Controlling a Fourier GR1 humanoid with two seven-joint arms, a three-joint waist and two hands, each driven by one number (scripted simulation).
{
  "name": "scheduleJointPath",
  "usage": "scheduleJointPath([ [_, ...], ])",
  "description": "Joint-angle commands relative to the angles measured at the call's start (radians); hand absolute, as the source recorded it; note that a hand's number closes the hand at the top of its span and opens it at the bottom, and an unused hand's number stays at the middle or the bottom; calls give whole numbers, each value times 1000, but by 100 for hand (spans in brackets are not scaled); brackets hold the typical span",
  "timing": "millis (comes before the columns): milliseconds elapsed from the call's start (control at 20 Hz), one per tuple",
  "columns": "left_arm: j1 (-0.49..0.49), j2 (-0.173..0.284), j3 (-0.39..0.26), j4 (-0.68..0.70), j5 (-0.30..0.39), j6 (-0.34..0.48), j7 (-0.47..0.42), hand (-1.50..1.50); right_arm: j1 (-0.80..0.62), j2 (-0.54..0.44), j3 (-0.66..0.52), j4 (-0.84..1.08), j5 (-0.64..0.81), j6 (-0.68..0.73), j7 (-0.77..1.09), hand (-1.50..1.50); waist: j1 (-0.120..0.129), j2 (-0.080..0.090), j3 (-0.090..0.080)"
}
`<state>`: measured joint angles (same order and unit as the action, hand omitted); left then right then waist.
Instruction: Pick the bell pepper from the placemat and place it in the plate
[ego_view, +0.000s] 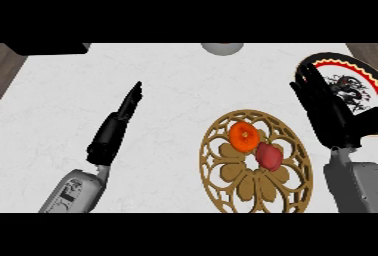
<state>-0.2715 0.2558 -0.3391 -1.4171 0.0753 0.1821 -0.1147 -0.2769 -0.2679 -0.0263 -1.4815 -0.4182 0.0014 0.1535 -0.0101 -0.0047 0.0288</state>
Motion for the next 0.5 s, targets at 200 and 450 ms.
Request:
scheduleJointPath([
  [200, -22, 149, 84, -76, 9, -81, -17, 0, 78, -36, -136, 253, -267, 55, 317, -150, 34, 10, -27],
  [450, -2, 144, 57, -109, 49, -140, 14, 0, 58, -326, 124, 291, 146, 194, 346, -150, 69, 11, -30],
])
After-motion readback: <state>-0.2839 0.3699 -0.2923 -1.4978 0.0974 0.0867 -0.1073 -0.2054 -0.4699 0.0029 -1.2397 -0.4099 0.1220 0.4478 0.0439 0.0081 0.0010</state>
